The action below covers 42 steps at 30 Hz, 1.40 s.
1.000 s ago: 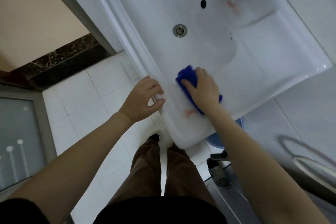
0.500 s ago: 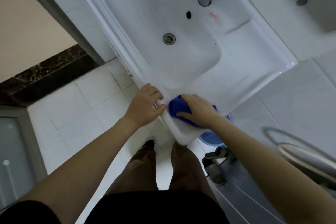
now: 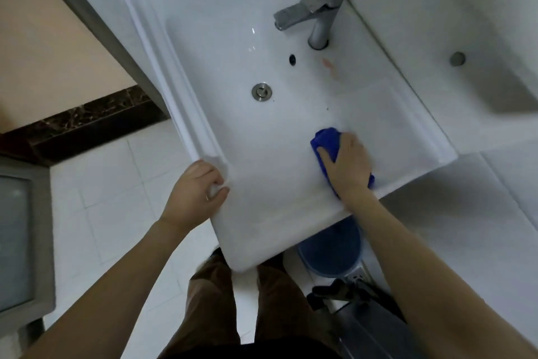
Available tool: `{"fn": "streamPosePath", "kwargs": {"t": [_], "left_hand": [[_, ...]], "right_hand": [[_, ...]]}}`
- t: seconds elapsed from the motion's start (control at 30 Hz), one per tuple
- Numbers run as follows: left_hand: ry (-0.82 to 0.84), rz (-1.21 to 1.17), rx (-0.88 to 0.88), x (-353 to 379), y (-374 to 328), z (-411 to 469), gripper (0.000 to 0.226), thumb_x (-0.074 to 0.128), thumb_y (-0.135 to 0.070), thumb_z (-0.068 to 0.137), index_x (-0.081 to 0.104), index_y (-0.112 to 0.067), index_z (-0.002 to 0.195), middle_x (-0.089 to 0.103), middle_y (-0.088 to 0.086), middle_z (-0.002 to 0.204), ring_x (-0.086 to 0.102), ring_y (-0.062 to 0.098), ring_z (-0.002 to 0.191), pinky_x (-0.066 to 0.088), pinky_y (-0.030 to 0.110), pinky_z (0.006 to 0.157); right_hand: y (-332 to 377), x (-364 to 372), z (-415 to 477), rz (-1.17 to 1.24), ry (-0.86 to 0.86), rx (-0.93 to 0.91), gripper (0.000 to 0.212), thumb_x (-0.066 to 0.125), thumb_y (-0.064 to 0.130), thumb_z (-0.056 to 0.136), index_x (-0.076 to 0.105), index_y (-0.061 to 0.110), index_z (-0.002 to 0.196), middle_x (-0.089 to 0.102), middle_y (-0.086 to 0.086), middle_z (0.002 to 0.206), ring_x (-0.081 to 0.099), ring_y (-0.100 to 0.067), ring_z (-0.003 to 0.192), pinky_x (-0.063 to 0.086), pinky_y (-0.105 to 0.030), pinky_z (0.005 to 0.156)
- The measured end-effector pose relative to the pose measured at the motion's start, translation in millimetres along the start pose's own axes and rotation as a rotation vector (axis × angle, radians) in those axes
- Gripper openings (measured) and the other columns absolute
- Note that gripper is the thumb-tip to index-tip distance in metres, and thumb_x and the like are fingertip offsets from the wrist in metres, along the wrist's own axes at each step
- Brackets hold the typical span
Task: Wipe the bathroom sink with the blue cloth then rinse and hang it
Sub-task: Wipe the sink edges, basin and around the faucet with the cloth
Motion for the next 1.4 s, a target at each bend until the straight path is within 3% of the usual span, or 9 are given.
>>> {"fn": "streamPosePath", "kwargs": {"t": [0.2,0.33,0.47,0.6,0.77,1.03,1.2,1.33,1.4], "left_hand": [[-0.024,-0.001,-0.031,2.1,-0.2,-2.5,0.026,0.055,-0.035,0.087,0.057,-0.011,0.078,0.053,-0.003,0.082,0.049,0.021,0.084,0.036,0.021,0.084],[-0.061,-0.01,-0.056,6.1,4.0,0.7,0.025,0.056,-0.03,0.085,0.057,-0.008,0.074,0.053,-0.001,0.079,0.049,0.023,0.081,0.038,0.022,0.085],[-0.069,-0.021,-0.06,8.9,7.7,1.4,0.021,0.057,-0.025,0.085,0.056,-0.007,0.074,0.054,0.003,0.08,0.05,0.025,0.079,0.032,0.018,0.1],[-0.058,-0.013,-0.069,8.1,4.5,1.3,0.02,0.055,-0.023,0.085,0.053,-0.008,0.072,0.053,0.004,0.077,0.048,0.025,0.077,0.031,0.024,0.11],[-0.009,-0.005,-0.052,7.8,4.4,1.0,0.02,0.054,-0.025,0.086,0.054,-0.01,0.074,0.053,0.003,0.078,0.048,0.021,0.076,0.032,0.028,0.111],[-0.094,-0.04,-0.053,10.0,7.0,0.7,0.019,0.052,-0.012,0.086,0.047,-0.01,0.067,0.048,0.005,0.074,0.042,0.021,0.071,0.031,0.029,0.111],[-0.05,-0.021,-0.04,9.5,5.3,-0.1,0.018,0.049,-0.017,0.089,0.05,-0.01,0.072,0.05,0.003,0.076,0.045,0.019,0.073,0.022,0.022,0.117],[-0.037,-0.015,-0.008,7.6,8.7,-0.8,0.019,0.05,-0.015,0.089,0.052,-0.007,0.072,0.05,0.004,0.076,0.048,0.022,0.072,0.022,0.023,0.116],[-0.048,-0.019,-0.002,7.4,6.8,0.0,0.02,0.049,-0.015,0.089,0.051,-0.008,0.071,0.048,0.003,0.074,0.047,0.022,0.071,0.023,0.024,0.116]], "right_hand": [[36.5,21.9,-33.2,-0.001,0.465,-0.599,0.041,0.062,0.049,0.091,0.054,0.013,0.111,0.059,-0.004,0.11,0.055,-0.023,0.097,0.034,-0.028,0.075],[-31.5,-15.6,40.9,-0.081,0.196,-0.289,0.053,0.058,0.046,0.095,0.054,0.002,0.125,0.059,-0.016,0.121,0.058,-0.032,0.104,0.048,-0.04,0.088],[-24.0,-15.1,33.8,0.042,-0.063,-0.045,0.046,0.059,0.046,0.094,0.052,0.005,0.112,0.06,-0.012,0.108,0.061,-0.03,0.085,0.044,-0.032,0.065],[56.3,33.1,-26.8,0.206,0.093,-0.117,0.041,0.059,0.05,0.093,0.053,0.014,0.109,0.06,-0.001,0.103,0.059,-0.019,0.082,0.045,-0.03,0.064],[108.8,52.2,-77.9,0.157,0.335,-0.568,0.038,0.067,0.046,0.088,0.054,0.014,0.103,0.06,-0.002,0.095,0.058,-0.02,0.08,0.039,-0.028,0.061],[29.6,21.3,-1.6,0.15,-0.098,0.116,0.044,0.058,0.046,0.095,0.052,0.006,0.112,0.061,-0.01,0.106,0.063,-0.029,0.09,0.041,-0.029,0.067],[133.8,76.8,-82.3,0.26,0.205,-0.194,0.035,0.059,0.048,0.092,0.054,0.017,0.108,0.061,0.002,0.099,0.06,-0.015,0.083,0.051,-0.03,0.071],[104.4,62.2,-69.8,0.205,0.254,-0.385,0.037,0.061,0.05,0.092,0.051,0.017,0.105,0.059,0.003,0.094,0.055,-0.012,0.077,0.043,-0.027,0.064],[66.0,45.1,-38.3,0.158,0.182,-0.285,0.042,0.059,0.051,0.093,0.052,0.013,0.109,0.06,-0.002,0.1,0.057,-0.018,0.082,0.04,-0.028,0.067]]}}
Point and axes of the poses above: each hand's wrist, its own z-axis towards the middle knuckle, its own x-axis out of the palm, y = z × x, the point moved 7 cm from there along z, towards the middle knuckle
